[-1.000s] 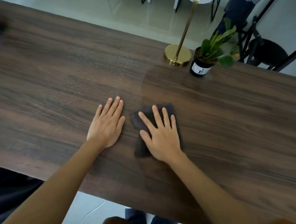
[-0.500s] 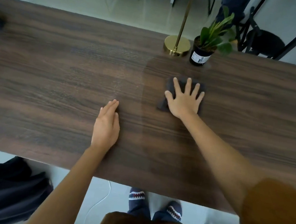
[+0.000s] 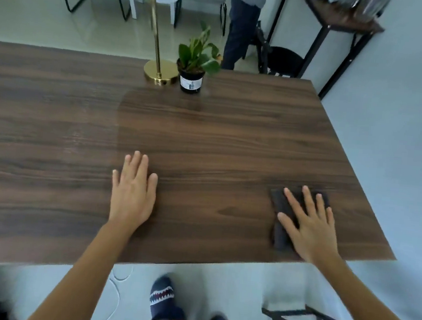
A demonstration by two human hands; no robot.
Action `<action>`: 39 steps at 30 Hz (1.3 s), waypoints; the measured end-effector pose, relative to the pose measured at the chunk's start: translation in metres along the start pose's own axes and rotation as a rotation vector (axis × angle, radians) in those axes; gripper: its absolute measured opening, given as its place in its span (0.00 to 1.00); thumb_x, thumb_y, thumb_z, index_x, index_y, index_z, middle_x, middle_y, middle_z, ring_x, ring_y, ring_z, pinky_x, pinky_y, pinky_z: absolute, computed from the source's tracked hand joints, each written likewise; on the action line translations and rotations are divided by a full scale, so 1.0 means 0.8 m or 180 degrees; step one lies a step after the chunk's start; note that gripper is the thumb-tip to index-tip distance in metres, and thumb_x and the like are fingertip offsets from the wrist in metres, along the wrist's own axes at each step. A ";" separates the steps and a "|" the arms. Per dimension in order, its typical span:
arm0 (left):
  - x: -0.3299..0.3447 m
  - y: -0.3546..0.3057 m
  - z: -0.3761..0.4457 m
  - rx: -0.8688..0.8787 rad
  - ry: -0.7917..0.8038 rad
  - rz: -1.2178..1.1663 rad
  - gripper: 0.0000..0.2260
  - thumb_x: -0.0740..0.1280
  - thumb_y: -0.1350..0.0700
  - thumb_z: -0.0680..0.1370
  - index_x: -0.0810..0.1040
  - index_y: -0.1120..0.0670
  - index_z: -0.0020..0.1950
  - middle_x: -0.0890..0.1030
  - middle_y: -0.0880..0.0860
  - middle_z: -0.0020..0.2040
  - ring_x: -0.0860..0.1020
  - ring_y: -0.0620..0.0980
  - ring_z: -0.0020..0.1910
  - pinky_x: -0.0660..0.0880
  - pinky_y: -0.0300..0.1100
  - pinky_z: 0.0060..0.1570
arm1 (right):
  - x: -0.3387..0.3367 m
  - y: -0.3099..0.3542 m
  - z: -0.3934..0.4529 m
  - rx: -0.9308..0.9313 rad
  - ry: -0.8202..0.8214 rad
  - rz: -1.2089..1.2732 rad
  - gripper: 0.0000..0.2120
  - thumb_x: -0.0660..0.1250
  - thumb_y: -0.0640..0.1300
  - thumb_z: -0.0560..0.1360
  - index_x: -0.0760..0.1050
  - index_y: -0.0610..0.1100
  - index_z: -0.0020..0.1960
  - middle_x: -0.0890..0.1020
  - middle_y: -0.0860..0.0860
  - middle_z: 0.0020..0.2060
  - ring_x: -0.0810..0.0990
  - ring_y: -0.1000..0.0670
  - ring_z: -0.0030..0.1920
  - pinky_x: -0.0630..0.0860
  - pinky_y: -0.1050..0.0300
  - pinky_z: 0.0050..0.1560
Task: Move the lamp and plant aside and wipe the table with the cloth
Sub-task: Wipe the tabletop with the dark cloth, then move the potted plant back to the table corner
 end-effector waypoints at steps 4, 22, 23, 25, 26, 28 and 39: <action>0.042 -0.030 -0.021 -0.0308 0.0250 0.0443 0.28 0.49 0.44 0.81 0.52 0.57 0.78 0.49 0.55 0.80 0.45 0.54 0.78 0.44 0.58 0.74 | -0.019 -0.050 0.095 0.1394 0.0112 0.0483 0.45 0.35 0.80 0.65 0.43 0.62 0.78 0.44 0.44 0.80 0.43 0.32 0.77 0.41 0.29 0.73; 0.056 -0.023 -0.020 -0.0296 0.0275 0.0952 0.31 0.50 0.41 0.80 0.53 0.57 0.78 0.50 0.53 0.79 0.47 0.53 0.78 0.45 0.58 0.74 | -0.016 -0.142 0.010 -0.0338 0.0041 0.0092 0.37 0.39 0.81 0.66 0.35 0.74 0.72 0.45 0.52 0.80 0.44 0.39 0.79 0.45 0.36 0.76; 0.055 -0.024 -0.019 -0.0302 0.0300 0.0948 0.30 0.51 0.41 0.80 0.53 0.57 0.78 0.50 0.53 0.79 0.47 0.53 0.78 0.45 0.58 0.74 | -0.016 -0.143 0.012 -0.0334 0.0063 0.0090 0.37 0.38 0.82 0.65 0.34 0.74 0.72 0.45 0.52 0.80 0.44 0.39 0.79 0.45 0.36 0.76; 0.056 -0.023 -0.020 -0.0337 0.0396 0.0886 0.30 0.51 0.42 0.80 0.52 0.56 0.78 0.49 0.53 0.80 0.46 0.53 0.78 0.45 0.59 0.74 | -0.013 -0.143 0.013 -0.0313 0.0119 0.0063 0.38 0.38 0.82 0.65 0.33 0.74 0.71 0.44 0.53 0.80 0.43 0.38 0.79 0.44 0.34 0.76; 0.057 -0.023 -0.020 -0.0354 0.0449 0.0822 0.30 0.51 0.41 0.80 0.52 0.56 0.78 0.48 0.53 0.80 0.45 0.53 0.78 0.44 0.60 0.74 | -0.013 -0.142 0.015 -0.0285 0.0151 0.0066 0.38 0.38 0.82 0.65 0.32 0.74 0.71 0.43 0.52 0.80 0.42 0.38 0.79 0.43 0.34 0.75; 0.053 -0.025 -0.007 -0.0372 0.0494 0.0655 0.30 0.53 0.41 0.80 0.52 0.55 0.78 0.47 0.53 0.80 0.43 0.52 0.78 0.42 0.61 0.72 | -0.024 -0.131 0.028 -0.0209 0.0152 0.0172 0.39 0.38 0.82 0.65 0.32 0.73 0.72 0.41 0.51 0.80 0.39 0.38 0.78 0.37 0.34 0.73; 0.012 -0.077 0.257 -0.0547 -0.0004 -0.1987 0.24 0.55 0.49 0.82 0.58 0.54 0.77 0.60 0.51 0.77 0.58 0.49 0.76 0.54 0.44 0.73 | -0.098 0.186 0.251 -0.0892 0.0195 0.2475 0.28 0.59 0.55 0.81 0.60 0.47 0.78 0.66 0.49 0.75 0.59 0.51 0.77 0.54 0.61 0.71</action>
Point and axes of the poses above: each hand's wrist, its own z-axis towards the middle knuckle, its own x-axis out of the palm, y = z × x, the point moved 8 cm from there along z, towards the middle knuckle
